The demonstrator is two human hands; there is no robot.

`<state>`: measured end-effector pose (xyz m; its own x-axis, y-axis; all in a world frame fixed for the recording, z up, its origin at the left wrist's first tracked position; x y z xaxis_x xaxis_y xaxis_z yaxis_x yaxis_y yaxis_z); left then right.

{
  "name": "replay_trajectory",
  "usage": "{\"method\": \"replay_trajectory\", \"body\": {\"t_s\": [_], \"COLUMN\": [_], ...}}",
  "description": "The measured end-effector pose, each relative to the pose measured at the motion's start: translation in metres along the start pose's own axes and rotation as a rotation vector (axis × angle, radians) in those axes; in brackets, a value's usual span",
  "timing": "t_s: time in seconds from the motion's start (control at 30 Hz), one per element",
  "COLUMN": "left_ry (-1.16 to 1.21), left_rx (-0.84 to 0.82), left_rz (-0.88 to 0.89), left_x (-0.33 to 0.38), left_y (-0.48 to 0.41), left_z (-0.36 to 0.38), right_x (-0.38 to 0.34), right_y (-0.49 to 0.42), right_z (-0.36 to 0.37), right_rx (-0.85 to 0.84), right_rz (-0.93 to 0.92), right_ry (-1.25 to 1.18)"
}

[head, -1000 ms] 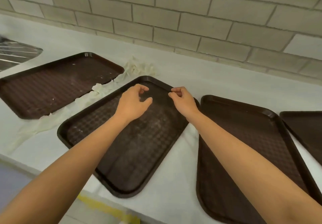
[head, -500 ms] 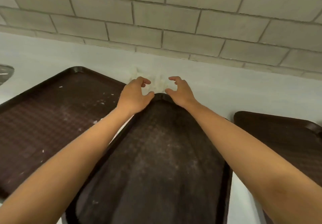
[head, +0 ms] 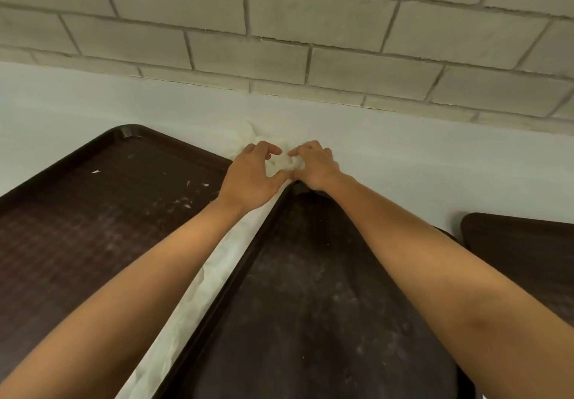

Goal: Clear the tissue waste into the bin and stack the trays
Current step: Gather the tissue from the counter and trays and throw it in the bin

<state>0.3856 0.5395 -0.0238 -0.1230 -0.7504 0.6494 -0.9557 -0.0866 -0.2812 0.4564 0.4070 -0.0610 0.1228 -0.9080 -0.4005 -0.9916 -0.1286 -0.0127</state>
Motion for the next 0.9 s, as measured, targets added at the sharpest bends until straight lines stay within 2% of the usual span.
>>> {"method": "replay_trajectory", "body": {"t_s": [0.17, 0.4, 0.5, 0.73, 0.9], "left_ry": [0.014, 0.002, -0.034, -0.27, -0.486], "left_rx": [0.014, 0.055, 0.073, 0.088, -0.012], "left_rz": [-0.009, -0.021, -0.013, 0.093, 0.126], "left_x": [-0.008, -0.014, -0.014, -0.003, -0.002], "left_y": [-0.005, -0.014, -0.019, -0.032, -0.042], "left_z": [0.002, 0.005, 0.009, 0.026, 0.041], "right_x": [-0.001, 0.008, 0.014, 0.021, 0.03], "right_y": [-0.005, -0.003, -0.004, 0.004, 0.011], "right_z": [0.005, -0.018, -0.034, -0.053, -0.061], "right_rx": [0.091, 0.243, 0.341, 0.485, 0.528], "right_rz": [-0.04, -0.001, -0.013, 0.014, 0.117], "right_ry": [-0.028, -0.297, -0.334, -0.42, -0.559]}}
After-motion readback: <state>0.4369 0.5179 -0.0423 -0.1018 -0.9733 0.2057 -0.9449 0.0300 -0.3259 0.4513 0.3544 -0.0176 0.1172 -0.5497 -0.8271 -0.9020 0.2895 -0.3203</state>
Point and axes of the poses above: each hand's wrist, its own y-axis away from the middle knuckle, its own z-axis out of the palm, x = y × z, the point moved 4 cm from there along -y, towards the middle knuckle, and after that the axes turned 9 degrees about x, right-handed, at the moved point
